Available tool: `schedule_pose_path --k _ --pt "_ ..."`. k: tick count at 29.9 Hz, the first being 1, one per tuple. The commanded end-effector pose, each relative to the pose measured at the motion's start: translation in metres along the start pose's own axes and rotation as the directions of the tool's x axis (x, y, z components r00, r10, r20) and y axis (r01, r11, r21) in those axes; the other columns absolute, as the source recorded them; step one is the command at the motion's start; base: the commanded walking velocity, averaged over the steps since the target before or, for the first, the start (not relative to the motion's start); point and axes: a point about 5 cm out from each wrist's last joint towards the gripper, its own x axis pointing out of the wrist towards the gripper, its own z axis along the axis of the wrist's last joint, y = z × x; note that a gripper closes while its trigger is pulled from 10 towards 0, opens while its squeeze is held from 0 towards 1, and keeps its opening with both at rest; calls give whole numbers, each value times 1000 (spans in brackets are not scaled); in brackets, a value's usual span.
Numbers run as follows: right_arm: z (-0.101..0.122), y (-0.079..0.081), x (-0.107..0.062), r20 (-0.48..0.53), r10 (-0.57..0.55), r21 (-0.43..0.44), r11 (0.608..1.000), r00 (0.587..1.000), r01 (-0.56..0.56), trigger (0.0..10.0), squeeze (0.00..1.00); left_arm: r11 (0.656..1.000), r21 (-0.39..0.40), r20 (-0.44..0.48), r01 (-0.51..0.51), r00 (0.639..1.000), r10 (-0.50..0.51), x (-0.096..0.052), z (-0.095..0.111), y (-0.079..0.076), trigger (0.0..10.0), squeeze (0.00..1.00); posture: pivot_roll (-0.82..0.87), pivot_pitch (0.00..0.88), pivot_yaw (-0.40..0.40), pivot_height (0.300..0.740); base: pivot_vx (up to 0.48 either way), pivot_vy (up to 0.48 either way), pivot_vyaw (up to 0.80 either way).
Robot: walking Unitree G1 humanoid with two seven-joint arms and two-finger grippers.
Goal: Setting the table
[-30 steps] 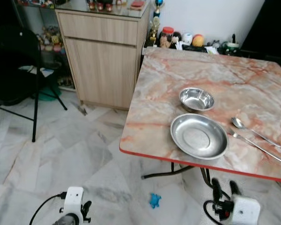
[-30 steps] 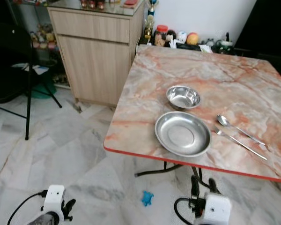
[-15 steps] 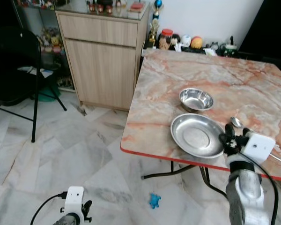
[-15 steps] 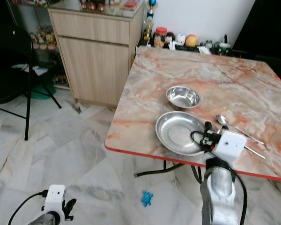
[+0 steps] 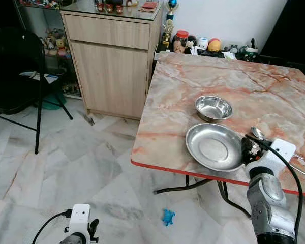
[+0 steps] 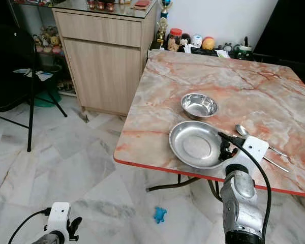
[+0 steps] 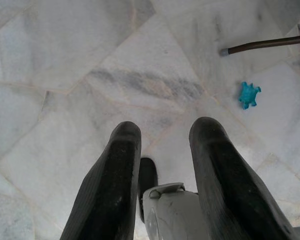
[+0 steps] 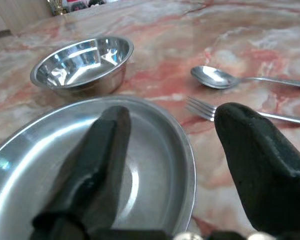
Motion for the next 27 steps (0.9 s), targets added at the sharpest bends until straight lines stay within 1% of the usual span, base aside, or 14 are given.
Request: schedule_pose_path --k 1,5,6,7,8,10,11,12,13,17,21,26,27 --pt "7 -5 7 -3 -7 18 1000 1000 7 10000 0 1000 -16 -15 4 1000 -5 -1 -5 -3 10000 0 109 4 -93 736 0 0 0" --pt "5 -5 15 -36 -11 78 997 999 14 10000 0 1000 -16 -22 3 1000 -4 -1 -7 -3 10000 0 111 8 -96 736 0 0 0" --pt "5 -5 16 -39 -8 89 996 999 12 10000 647 1000 -16 -23 3 1000 -3 -1 -7 -3 10000 0 114 8 -97 736 0 0 0" --pt "5 -4 17 -41 -5 104 995 999 10 10000 914 1000 -16 -23 3 1000 -3 -2 -7 -3 10000 0 114 8 -97 736 0 0 0" --pt "4 -3 20 -54 5 121 993 999 1 10000 1000 1000 -17 -25 1 1000 -2 -2 -8 -3 10000 0 115 7 -97 736 0 0 0" --pt "3 1 24 -74 22 136 991 997 -12 10000 1000 1000 -17 -30 -1 1000 1 -2 -9 -1 10000 0 116 4 -97 736 0 0 0" --pt "2 2 25 -76 31 132 991 997 -21 10000 373 1000 -16 -32 -2 999 2 -3 -10 -1 10000 0 117 2 -99 736 0 0 0" --pt "2 2 25 -76 31 132 991 997 -21 10000 373 1000 -16 -32 -2 999 2 -3 -10 -1 10000 0 117 2 -99 736 0 0 0" --pt "0 6 27 -85 52 142 989 995 -39 10000 0 1000 -16 -36 -5 999 5 -3 -11 0 10000 0 119 0 -100 736 0 0 0" --pt "-8 7 29 -122 57 170 985 991 -35 10000 0 1000 -19 -36 -10 999 9 -4 -12 1 10000 0 123 0 -104 736 0 0 0" --pt "-12 5 28 -134 54 185 982 990 -29 10000 0 1000 -18 -36 -10 999 10 -4 -12 1 10000 0 124 0 -103 736 0 0 0" --pt "-10 -3 28 -110 9 186 983 994 11 10000 0 1000 -17 -37 -12 999 11 -4 -12 2 10000 0 125 0 -103 736 0 0 0" --pt "-4 -6 28 -69 -5 187 982 998 17 10000 0 1000 -17 -36 -13 999 13 -4 -12 2 10000 0 128 0 -104 736 0 0 0"
